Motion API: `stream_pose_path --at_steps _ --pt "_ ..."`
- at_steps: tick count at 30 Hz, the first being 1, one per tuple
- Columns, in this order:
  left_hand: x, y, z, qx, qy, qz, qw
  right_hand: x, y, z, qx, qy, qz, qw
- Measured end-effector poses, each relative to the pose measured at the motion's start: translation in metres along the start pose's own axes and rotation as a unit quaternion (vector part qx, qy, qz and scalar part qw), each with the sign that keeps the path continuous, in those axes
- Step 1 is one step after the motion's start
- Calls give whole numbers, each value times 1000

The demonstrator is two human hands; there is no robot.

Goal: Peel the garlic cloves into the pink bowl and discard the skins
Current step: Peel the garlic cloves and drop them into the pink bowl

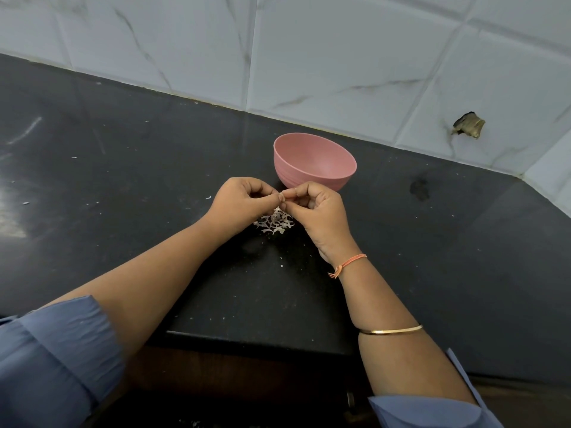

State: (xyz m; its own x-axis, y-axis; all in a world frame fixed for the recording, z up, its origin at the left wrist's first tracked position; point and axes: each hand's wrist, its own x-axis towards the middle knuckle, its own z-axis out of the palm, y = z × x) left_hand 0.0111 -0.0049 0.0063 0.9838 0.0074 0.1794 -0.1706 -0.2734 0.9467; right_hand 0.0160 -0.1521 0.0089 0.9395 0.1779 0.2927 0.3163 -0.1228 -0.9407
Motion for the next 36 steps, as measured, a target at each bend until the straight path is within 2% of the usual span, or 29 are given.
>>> stream_pose_path --at_steps 21,31,36 --pt "0 -1 0 3 14 14 1000 -2 -4 0 9 11 21 1000" --pt "-1 -1 1 30 4 40 999 -2 -5 0 -49 35 -6 998" --pt "1 -4 2 25 33 31 999 -2 -6 0 -44 48 -19 998"
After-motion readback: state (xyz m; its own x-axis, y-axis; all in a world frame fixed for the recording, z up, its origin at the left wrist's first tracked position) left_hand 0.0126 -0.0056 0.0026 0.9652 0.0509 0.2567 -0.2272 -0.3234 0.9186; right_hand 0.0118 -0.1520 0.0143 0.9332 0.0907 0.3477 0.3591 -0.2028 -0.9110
